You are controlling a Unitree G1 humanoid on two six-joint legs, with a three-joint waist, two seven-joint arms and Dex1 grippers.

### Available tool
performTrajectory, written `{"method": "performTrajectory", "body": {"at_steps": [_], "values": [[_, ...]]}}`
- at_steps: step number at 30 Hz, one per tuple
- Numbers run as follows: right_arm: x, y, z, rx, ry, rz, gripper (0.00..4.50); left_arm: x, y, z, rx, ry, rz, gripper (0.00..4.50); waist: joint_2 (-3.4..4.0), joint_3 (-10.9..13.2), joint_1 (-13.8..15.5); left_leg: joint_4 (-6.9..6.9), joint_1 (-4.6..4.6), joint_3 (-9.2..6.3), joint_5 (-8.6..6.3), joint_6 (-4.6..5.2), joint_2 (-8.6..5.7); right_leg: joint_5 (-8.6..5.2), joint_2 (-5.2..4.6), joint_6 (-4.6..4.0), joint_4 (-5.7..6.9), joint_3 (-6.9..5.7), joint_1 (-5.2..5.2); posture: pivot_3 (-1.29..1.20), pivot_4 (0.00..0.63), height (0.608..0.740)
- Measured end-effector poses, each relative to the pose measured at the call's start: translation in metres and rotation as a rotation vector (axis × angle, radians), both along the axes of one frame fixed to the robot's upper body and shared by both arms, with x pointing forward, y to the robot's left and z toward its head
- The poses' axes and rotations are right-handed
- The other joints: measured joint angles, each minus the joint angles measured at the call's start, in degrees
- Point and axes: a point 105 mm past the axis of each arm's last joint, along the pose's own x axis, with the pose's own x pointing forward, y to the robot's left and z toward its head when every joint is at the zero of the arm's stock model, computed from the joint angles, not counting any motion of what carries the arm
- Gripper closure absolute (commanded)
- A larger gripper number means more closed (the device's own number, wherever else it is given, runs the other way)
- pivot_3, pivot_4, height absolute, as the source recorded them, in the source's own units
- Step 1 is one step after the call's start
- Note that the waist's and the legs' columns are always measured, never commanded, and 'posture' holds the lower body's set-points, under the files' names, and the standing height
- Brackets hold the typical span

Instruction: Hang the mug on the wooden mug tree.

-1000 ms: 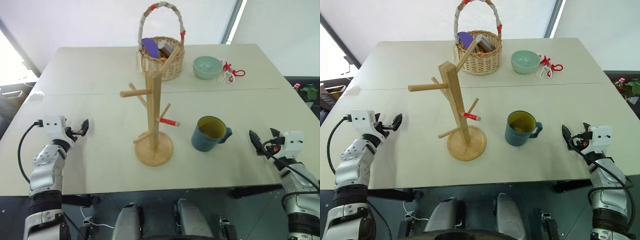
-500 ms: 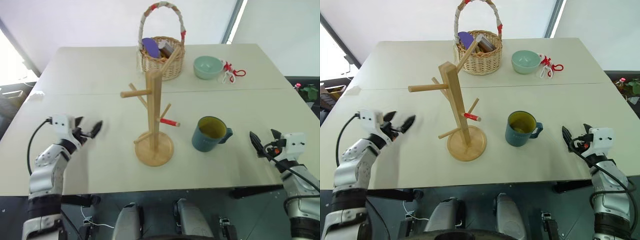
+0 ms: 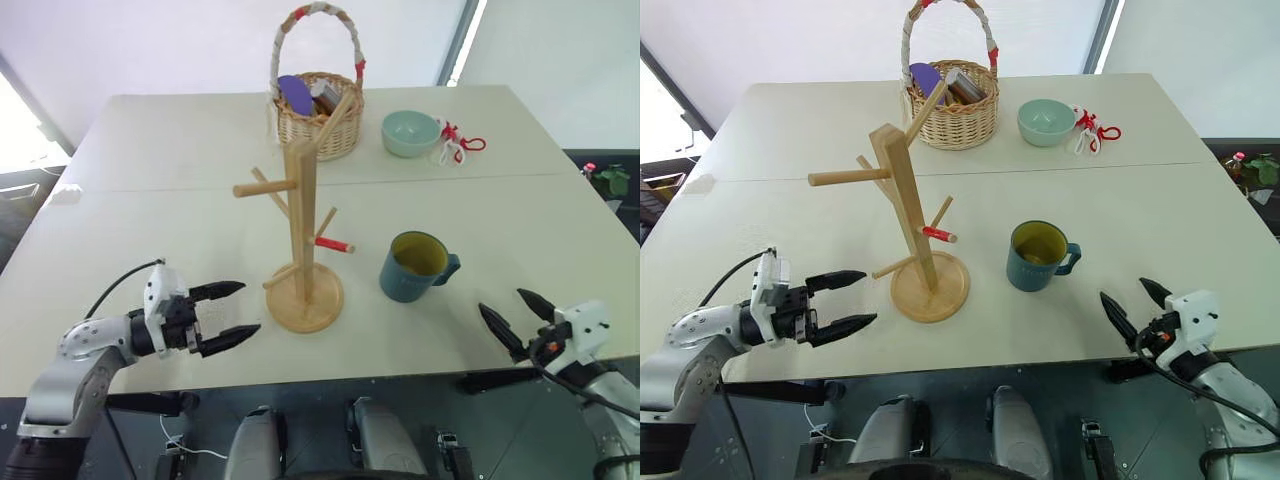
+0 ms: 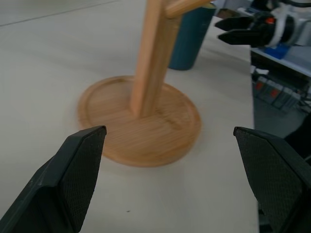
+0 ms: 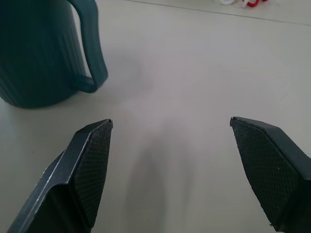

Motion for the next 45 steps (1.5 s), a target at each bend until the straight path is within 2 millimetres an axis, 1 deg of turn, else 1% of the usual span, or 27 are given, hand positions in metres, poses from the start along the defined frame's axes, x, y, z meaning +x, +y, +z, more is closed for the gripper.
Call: {"method": "performTrajectory", "body": {"at_steps": [3, 5, 11, 17, 23, 26, 30, 32, 36, 40, 45], "values": [[0.01, 0.012, -0.001, 0.021, -0.021, 0.001, 0.48, -0.004, -0.004, -0.003, -0.005, 0.018, -0.033, 0.0, 0.05, 0.03, 0.11, -0.16, 0.0, 0.02, 0.0, 0.0, -0.02, 0.0, 0.05, -0.01, -0.03, 0.0, -0.06, 0.0, 0.15, 0.74], [0.015, 0.016, -0.002, 0.028, -0.032, -0.002, 0.48, -0.004, -0.004, -0.002, -0.005, 0.016, -0.032, 0.0, 0.05, 0.03, 0.19, -0.3, 0.0, 0.02, 0.0, 0.01, -0.05, 0.0, 0.17, -0.01, -0.08, -0.04, -0.06, 0.0, 0.15, 0.74], [0.03, 0.022, -0.007, 0.055, -0.052, -0.014, 0.48, -0.006, -0.006, 0.0, -0.006, -0.009, -0.03, 0.0, 0.05, 0.03, 0.16, -0.4, 0.0, 0.09, 0.01, 0.01, -0.07, 0.01, 0.22, 0.0, -0.18, -0.03, -0.06, 0.0, 0.15, 0.74], [0.036, 0.027, -0.008, 0.061, -0.062, 0.007, 0.48, -0.008, -0.007, 0.0, -0.004, -0.026, -0.02, 0.0, 0.05, 0.03, 0.12, -0.37, 0.07, 0.12, 0.01, 0.01, -0.06, 0.01, 0.28, 0.0, -0.12, -0.01, -0.04, 0.0, 0.15, 0.74], [0.039, 0.034, -0.009, 0.066, -0.067, 0.035, 0.48, -0.008, -0.007, 0.0, -0.003, -0.03, -0.014, 0.0, 0.05, 0.03, 0.13, -0.36, 0.07, 0.12, 0.01, 0.02, -0.07, 0.01, 0.3, 0.0, -0.09, -0.01, -0.04, 0.0, 0.15, 0.74], [0.038, 0.035, -0.01, 0.066, -0.065, 0.037, 0.48, -0.009, -0.007, -0.001, -0.002, -0.026, -0.012, 0.0, 0.04, 0.03, 0.13, -0.36, 0.07, 0.12, 0.01, 0.02, -0.07, 0.01, 0.3, 0.01, -0.08, -0.01, -0.04, 0.0, 0.15, 0.74], [0.028, 0.034, -0.019, 0.073, -0.031, 0.041, 0.48, -0.009, -0.006, 0.0, 0.002, -0.028, -0.012, 0.0, 0.04, 0.02, 0.23, -0.35, 0.07, 0.12, 0.01, 0.02, -0.08, 0.01, 0.3, 0.01, -0.07, -0.01, -0.03, 0.0, 0.15, 0.74], [0.023, 0.037, -0.02, 0.07, -0.022, 0.057, 0.48, -0.008, -0.006, 0.001, 0.003, -0.032, -0.016, 0.0, 0.04, 0.02, 0.18, -0.33, 0.08, 0.12, 0.01, 0.02, -0.07, 0.02, 0.31, 0.01, -0.06, -0.01, -0.02, 0.0, 0.15, 0.74], [0.025, 0.042, -0.019, 0.072, -0.029, 0.07, 0.48, -0.007, -0.007, 0.003, 0.002, -0.044, -0.024, 0.0, 0.04, 0.02, -0.09, -0.28, 0.12, 0.15, 0.01, 0.02, -0.07, 0.02, 0.32, 0.01, 0.01, 0.0, -0.02, 0.0, 0.15, 0.74], [0.037, 0.048, -0.007, 0.078, -0.081, 0.075, 0.48, -0.006, -0.007, 0.004, 0.001, -0.048, -0.026, 0.0, 0.04, 0.02, 0.0, -0.26, 0.13, 0.14, 0.02, 0.01, -0.1, 0.02, 0.36, 0.0, 0.06, 0.0, -0.02, 0.0, 0.15, 0.74], [0.046, 0.052, 0.0, 0.087, -0.112, 0.075, 0.48, -0.006, -0.008, 0.005, 0.001, -0.052, -0.026, 0.0, 0.04, 0.02, 0.17, -0.26, 0.1, 0.14, 0.02, 0.01, -0.17, 0.02, 0.35, 0.0, 0.05, 0.01, -0.02, 0.0, 0.15, 0.74]]}}
